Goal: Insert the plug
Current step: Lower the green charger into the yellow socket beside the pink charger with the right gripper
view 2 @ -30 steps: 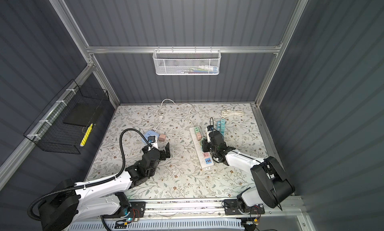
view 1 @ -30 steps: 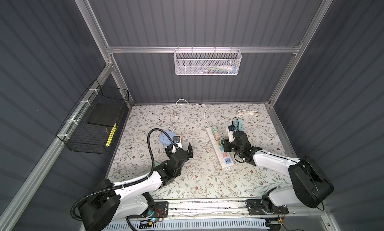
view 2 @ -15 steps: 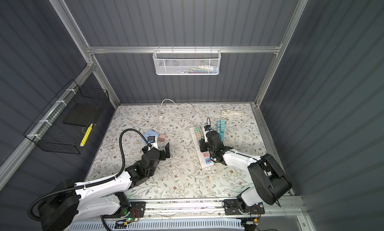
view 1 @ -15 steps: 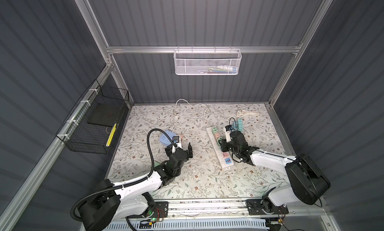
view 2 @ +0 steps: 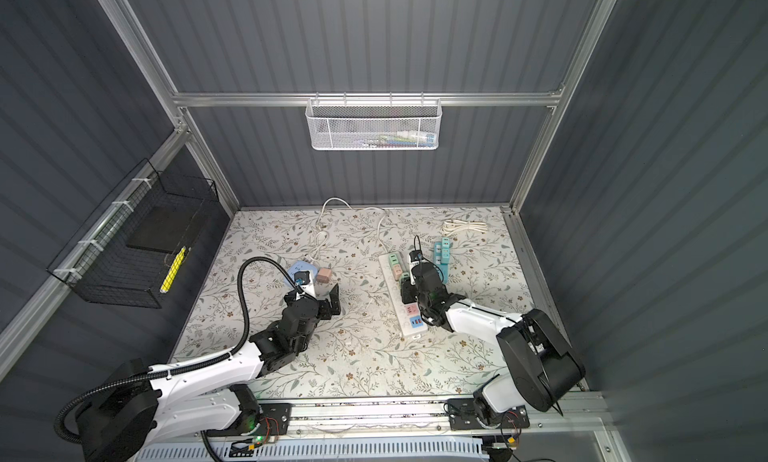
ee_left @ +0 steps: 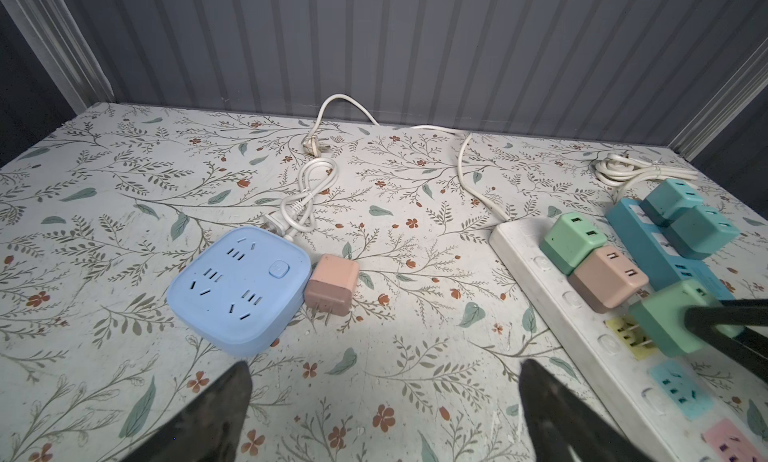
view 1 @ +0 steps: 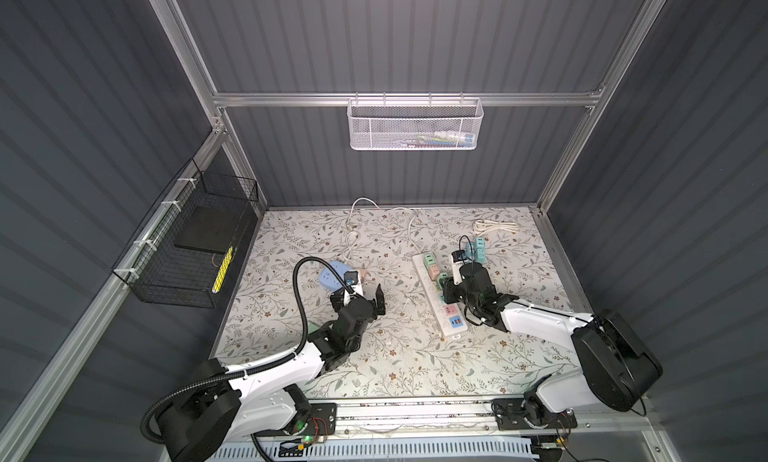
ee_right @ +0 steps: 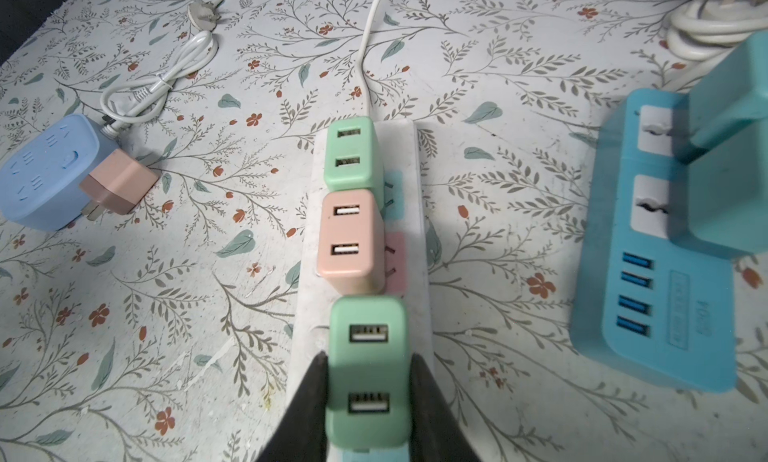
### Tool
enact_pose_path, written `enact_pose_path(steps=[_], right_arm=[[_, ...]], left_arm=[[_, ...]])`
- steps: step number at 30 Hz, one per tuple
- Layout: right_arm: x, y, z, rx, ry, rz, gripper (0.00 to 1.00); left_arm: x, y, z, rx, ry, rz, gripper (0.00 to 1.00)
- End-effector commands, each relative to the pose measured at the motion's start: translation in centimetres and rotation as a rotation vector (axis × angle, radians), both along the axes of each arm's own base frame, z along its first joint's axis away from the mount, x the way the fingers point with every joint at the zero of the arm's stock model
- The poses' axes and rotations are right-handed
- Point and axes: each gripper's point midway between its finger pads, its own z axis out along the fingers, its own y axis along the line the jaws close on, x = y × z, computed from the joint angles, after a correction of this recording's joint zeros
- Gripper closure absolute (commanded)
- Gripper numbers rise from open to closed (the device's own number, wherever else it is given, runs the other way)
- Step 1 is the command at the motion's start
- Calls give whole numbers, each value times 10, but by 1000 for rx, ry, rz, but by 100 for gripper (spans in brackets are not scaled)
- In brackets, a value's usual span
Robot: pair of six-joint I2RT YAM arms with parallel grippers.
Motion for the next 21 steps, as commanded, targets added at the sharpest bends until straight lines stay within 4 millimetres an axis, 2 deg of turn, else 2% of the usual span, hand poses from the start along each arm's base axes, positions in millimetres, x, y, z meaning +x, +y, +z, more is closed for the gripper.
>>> enact_pose_path(steps=[1,10,21], right_arm=[[3,7,0,-12,7,22,79],[5,5,-8,-112,6,0,79],[1,15,-26,-207,42,27,79]], left_arm=[[1,3,2,-18,-8,7,0],[-1,8,3,-18,-12,16,0],[-2,14,2,-25,-12,26,0]])
